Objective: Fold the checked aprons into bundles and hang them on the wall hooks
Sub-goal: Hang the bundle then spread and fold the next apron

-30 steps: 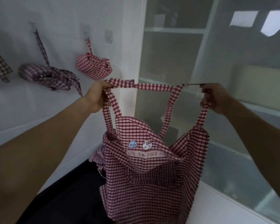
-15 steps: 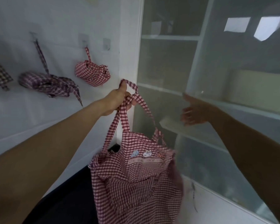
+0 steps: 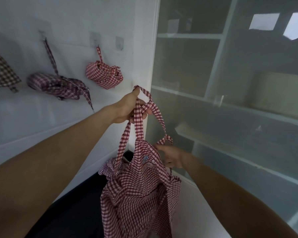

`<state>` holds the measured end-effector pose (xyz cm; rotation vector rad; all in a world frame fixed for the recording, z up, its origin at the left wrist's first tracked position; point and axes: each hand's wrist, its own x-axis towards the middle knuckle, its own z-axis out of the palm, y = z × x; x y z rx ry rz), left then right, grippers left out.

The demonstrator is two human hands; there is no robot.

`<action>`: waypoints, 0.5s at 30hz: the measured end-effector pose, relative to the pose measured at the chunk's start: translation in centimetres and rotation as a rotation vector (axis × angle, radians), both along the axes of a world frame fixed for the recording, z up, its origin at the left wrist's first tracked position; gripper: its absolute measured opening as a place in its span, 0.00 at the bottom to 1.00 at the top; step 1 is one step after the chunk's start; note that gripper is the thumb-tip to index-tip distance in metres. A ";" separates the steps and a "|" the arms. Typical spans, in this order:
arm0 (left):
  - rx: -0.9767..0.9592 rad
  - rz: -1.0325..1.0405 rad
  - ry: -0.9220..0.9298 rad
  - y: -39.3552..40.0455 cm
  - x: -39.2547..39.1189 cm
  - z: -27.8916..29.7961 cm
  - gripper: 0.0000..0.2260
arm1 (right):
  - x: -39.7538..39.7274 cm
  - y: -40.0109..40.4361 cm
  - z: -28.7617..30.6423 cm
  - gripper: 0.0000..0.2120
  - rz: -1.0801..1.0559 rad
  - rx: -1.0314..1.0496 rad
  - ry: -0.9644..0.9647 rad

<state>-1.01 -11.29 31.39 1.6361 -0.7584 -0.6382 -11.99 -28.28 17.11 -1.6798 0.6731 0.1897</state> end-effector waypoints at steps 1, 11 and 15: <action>-0.011 -0.013 0.019 0.1 0.2 -0.1 0.39 | 0.1 -0.1 -0.3 0.39 -0.039 -0.008 -0.025; -0.191 -0.008 0.249 1.1 0.8 -1.7 0.40 | 0.7 -0.1 -0.2 0.24 0.089 0.297 -0.273; -0.169 -0.045 0.296 1.2 0.9 -2.1 0.41 | 1.0 0.5 0.3 0.25 0.025 0.241 -0.290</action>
